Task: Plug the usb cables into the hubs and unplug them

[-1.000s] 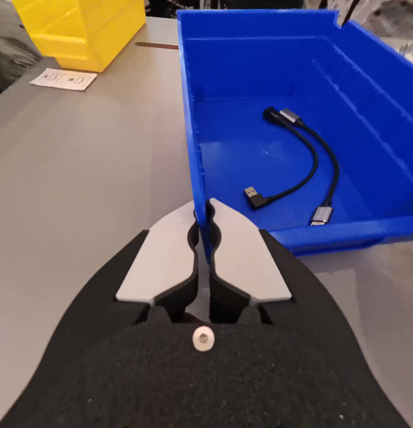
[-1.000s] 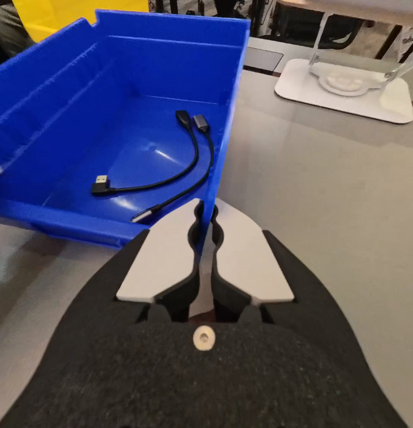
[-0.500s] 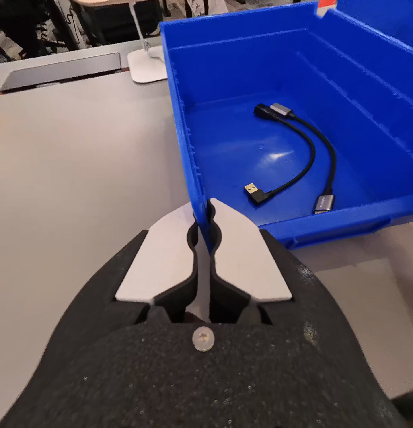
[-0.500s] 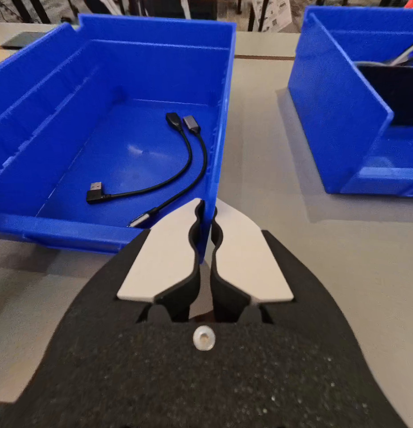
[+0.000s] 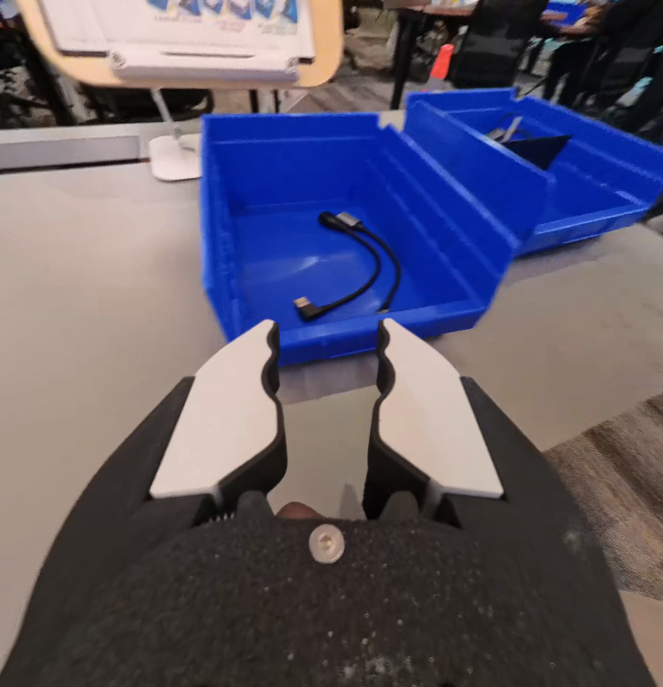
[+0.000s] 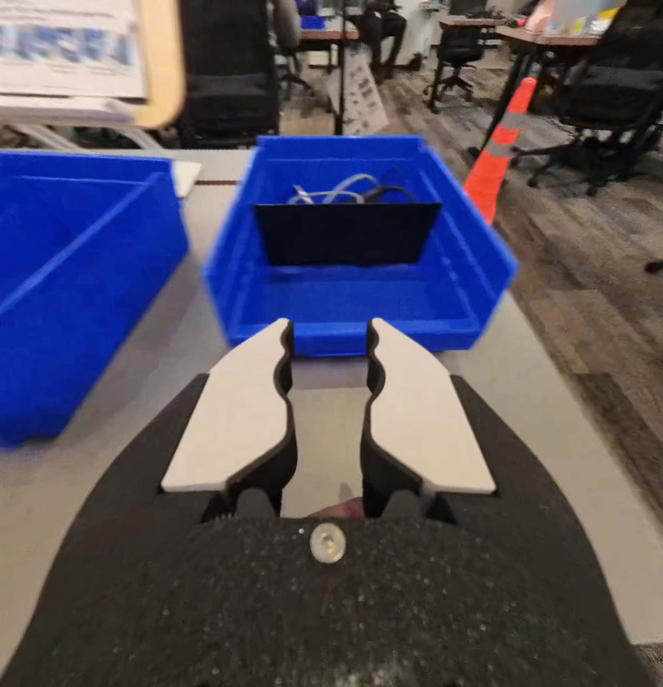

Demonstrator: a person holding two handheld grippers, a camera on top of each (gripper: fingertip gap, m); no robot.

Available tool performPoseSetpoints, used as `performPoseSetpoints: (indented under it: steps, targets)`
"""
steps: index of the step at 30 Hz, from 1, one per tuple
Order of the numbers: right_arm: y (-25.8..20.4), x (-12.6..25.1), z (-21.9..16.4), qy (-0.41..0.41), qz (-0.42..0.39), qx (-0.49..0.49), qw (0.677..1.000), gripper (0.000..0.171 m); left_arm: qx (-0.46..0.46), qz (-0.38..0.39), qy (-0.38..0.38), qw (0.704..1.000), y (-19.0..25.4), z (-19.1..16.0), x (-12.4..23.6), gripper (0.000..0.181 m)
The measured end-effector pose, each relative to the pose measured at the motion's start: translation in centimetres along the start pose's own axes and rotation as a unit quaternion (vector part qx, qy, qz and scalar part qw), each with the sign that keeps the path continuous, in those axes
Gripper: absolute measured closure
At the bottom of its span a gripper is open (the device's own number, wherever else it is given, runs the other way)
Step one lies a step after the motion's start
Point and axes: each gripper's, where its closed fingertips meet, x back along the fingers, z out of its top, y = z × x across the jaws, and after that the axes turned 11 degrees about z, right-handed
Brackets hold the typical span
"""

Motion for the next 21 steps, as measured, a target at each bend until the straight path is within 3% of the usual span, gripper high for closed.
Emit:
performPoseSetpoints:
  steps: [4, 8, 11, 15, 21]
  targets:
    - [9.8, -3.4, -0.9, -0.036, -0.026, -0.054, 0.998, 0.130, -0.025, -0.064, 0.026, 0.997, 6.7, 1.5, 0.6, 0.135]
    - [12.6, -6.1, -0.5, -0.051, -0.048, -0.039, 0.997, 0.133, -0.047, -0.093, 0.041, 0.994, 12.1, 2.7, -0.1, 0.143]
    - [12.5, -7.7, -1.8, -0.085, -0.015, -0.059, 0.995, 0.159, -0.045, -0.131, 0.023, 0.990, 16.0, 3.0, -1.4, 0.140]
    - [10.6, -5.4, -2.7, -0.083, 0.007, -0.058, 0.995, 0.168, -0.035, -0.148, 0.010, 0.988, 19.8, 3.3, -4.0, 0.140]
    - [9.1, 2.6, -5.3, -0.056, -0.032, -0.076, 0.995, 0.168, -0.045, -0.109, -0.009, 0.993, 22.8, 1.2, -8.3, 0.142]
